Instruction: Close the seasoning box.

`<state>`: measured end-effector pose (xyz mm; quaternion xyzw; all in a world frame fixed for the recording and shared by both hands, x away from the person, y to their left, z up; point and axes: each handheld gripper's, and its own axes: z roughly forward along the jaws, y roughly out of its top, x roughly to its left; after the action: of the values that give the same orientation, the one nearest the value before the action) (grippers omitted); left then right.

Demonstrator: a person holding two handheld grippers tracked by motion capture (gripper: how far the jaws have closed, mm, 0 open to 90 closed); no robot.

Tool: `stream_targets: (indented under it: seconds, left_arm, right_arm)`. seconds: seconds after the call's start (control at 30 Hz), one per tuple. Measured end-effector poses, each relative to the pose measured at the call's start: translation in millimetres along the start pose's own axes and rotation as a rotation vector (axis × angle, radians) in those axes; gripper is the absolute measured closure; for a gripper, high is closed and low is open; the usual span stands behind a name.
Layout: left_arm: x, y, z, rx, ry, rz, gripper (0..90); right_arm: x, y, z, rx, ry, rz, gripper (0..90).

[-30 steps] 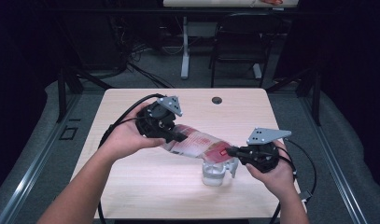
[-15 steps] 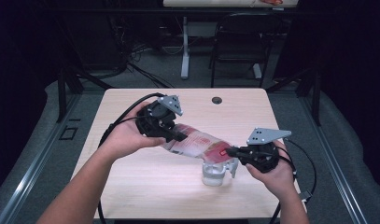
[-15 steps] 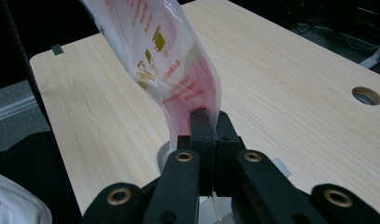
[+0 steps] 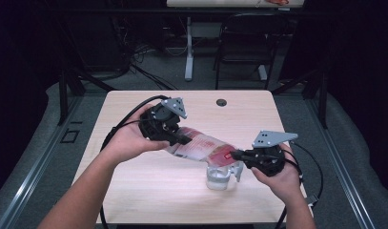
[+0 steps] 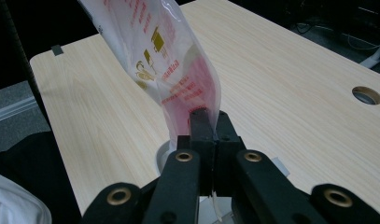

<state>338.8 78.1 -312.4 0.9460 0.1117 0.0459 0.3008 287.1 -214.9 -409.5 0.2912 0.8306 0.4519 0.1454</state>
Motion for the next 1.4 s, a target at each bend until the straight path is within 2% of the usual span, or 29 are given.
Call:
stream_targets:
  seconds: [0.73, 1.1, 1.4]
  left_arm:
    - [4.0, -1.3, 2.6, -0.012, -0.022, -0.021, 76.5]
    - [-0.1, 1.3, 0.2, -0.004, -0.003, -0.013, 76.5]
    - [1.9, -1.6, 1.3, -0.014, 0.003, -0.016, 76.1]
  right_arm:
    - [2.6, 0.9, -4.2, 0.011, -0.005, -0.009, 90.0]
    - [0.1, -0.4, -0.7, 0.004, 0.005, 0.005, 90.0]
    - [0.6, 0.2, -0.3, -0.009, -0.013, 0.003, 90.0]
